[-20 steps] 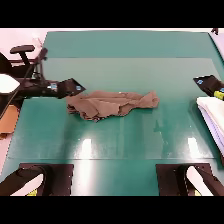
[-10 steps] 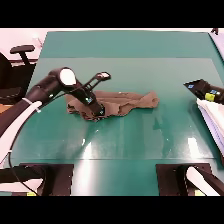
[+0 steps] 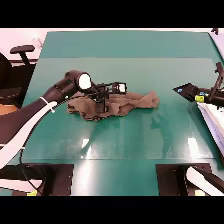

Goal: Fold the shirts.

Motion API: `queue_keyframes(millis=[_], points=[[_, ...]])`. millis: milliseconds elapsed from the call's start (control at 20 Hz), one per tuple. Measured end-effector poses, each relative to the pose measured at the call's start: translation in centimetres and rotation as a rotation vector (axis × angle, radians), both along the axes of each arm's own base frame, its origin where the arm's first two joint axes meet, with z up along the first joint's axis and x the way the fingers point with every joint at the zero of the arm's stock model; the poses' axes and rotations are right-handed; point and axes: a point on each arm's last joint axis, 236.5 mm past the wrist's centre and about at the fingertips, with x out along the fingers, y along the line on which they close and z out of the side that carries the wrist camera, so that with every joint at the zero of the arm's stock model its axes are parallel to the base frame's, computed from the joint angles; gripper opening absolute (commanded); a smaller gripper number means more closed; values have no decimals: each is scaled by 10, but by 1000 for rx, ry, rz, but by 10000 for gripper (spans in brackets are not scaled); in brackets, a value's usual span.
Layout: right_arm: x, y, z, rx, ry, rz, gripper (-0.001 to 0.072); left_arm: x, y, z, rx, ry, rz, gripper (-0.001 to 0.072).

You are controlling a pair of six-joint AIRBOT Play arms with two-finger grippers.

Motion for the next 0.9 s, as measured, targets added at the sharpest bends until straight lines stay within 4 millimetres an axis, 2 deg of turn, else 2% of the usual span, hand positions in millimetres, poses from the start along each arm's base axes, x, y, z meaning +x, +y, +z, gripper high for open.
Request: queue_keyframes(millis=[50, 100, 150, 200, 400, 500, 650, 750, 900], points=[[0, 0, 0, 0, 0, 2, 450, 1, -3, -5, -4, 4, -6, 658], [0, 1, 0, -2, -1, 5, 450, 1, -5, -10, -5, 14, -11, 372], [0, 1, -1, -2, -1, 6, 449, -1, -7, -15, -7, 25, -16, 137], [0, 1, -1, -2, -1, 7, 449, -1, -9, -17, -11, 31, -16, 28], [-2, 5, -1, 0, 3, 21, 451, -6, -9, -14, -11, 50, -22, 28], [-5, 13, -2, 4, 11, 45, 457, -8, -9, -2, -25, 36, -24, 29], [-8, 35, -6, -1, 34, 89, 459, -8, -7, 22, -41, -2, -23, 29], [-4, 46, -18, -38, 56, 98, 459, -11, -3, 35, -43, -17, -26, 29], [-1, 60, -55, -37, 159, 105, 459, -21, 4, 48, -33, -17, -36, 29]])
